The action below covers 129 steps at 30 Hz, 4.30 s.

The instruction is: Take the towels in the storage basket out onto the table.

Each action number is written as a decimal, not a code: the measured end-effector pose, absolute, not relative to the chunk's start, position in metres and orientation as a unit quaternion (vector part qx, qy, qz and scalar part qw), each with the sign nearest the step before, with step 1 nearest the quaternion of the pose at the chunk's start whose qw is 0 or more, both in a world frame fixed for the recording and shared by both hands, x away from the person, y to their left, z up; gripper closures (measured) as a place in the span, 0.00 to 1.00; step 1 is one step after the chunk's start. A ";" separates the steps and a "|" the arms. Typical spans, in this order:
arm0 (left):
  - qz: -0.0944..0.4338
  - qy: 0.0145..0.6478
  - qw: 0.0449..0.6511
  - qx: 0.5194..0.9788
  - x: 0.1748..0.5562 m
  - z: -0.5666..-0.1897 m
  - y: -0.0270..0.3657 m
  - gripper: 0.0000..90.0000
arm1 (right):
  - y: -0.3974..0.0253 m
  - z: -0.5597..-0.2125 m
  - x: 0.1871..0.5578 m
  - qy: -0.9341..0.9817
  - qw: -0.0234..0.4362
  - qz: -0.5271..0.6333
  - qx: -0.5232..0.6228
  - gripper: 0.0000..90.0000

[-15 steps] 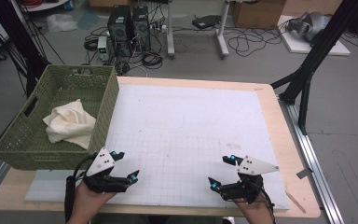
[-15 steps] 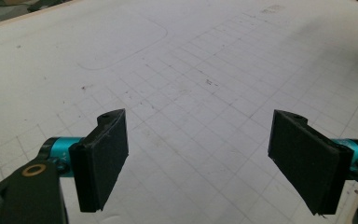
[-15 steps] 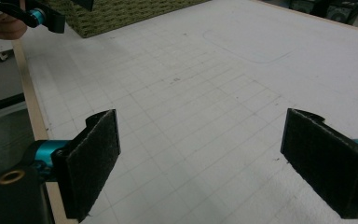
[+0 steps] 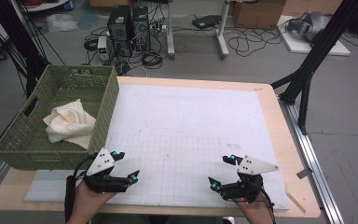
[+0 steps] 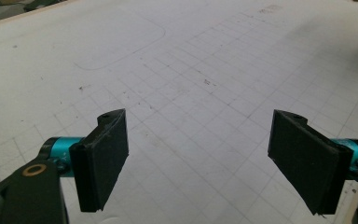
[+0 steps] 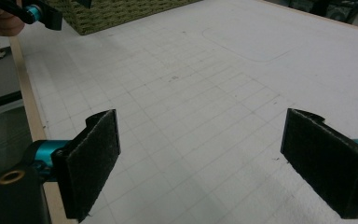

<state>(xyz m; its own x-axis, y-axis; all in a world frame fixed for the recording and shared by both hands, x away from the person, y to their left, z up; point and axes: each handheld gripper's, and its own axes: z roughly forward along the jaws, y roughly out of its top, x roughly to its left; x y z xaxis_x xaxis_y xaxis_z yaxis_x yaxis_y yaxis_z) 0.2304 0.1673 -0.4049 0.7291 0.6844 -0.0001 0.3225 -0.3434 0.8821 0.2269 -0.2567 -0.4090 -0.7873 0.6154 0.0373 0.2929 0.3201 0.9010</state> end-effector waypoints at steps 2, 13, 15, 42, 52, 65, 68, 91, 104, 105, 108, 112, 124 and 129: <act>0.189 0.316 0.480 0.796 0.230 -0.405 0.167 0.23 | -0.257 -0.409 0.226 0.796 0.160 0.510 0.285 0.12; 0.184 0.311 0.486 0.796 0.227 -0.403 0.167 0.23 | -0.255 -0.408 0.225 0.800 0.162 0.506 0.281 0.12; 0.182 0.310 0.486 0.796 0.227 -0.403 0.166 0.24 | -0.255 -0.409 0.225 0.801 0.161 0.504 0.280 0.12; 0.143 0.267 0.512 0.804 0.242 -0.355 0.178 0.27 | -0.259 -0.407 0.226 0.793 0.162 0.507 0.297 0.12; 0.136 0.244 0.524 0.805 0.249 -0.336 0.180 0.28 | -0.261 -0.406 0.227 0.790 0.162 0.511 0.297 0.12; 0.141 0.239 0.535 0.798 0.264 -0.316 0.198 0.28 | -0.261 -0.406 0.228 0.789 0.161 0.512 0.299 0.12; 0.145 0.242 0.536 0.795 0.267 -0.312 0.203 0.28 | -0.262 -0.406 0.228 0.788 0.163 0.514 0.297 0.12; 0.187 0.285 0.533 0.774 0.295 -0.294 0.256 0.28 | -0.263 -0.407 0.229 0.786 0.159 0.517 0.301 0.12; 0.211 0.323 0.513 0.767 0.310 -0.292 0.292 0.29 | -0.265 -0.407 0.229 0.785 0.161 0.519 0.298 0.12; 0.215 0.326 0.511 0.766 0.311 -0.292 0.295 0.29 | -0.264 -0.407 0.228 0.785 0.159 0.518 0.299 0.12; 0.222 0.338 0.505 0.763 0.314 -0.294 0.303 0.28 | -0.264 -0.407 0.228 0.785 0.159 0.518 0.298 0.12; 0.227 0.350 0.497 0.761 0.318 -0.298 0.311 0.28 | -0.264 -0.407 0.228 0.786 0.158 0.518 0.298 0.12; 0.244 0.369 0.467 0.765 0.337 -0.310 0.326 0.28 | -0.263 -0.408 0.229 0.787 0.154 0.516 0.300 0.12; 0.242 0.373 0.454 0.772 0.342 -0.315 0.332 0.28 | -0.264 -0.409 0.230 0.786 0.155 0.519 0.299 0.12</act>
<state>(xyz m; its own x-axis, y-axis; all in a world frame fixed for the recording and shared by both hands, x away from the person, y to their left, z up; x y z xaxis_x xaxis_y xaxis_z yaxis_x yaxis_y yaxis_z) 0.3423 0.3320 -0.3153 0.6041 0.7962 0.0342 0.3567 -0.3085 0.8818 0.2298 -0.2639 -0.4085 -0.7728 0.6311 0.0668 0.3096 0.2830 0.9078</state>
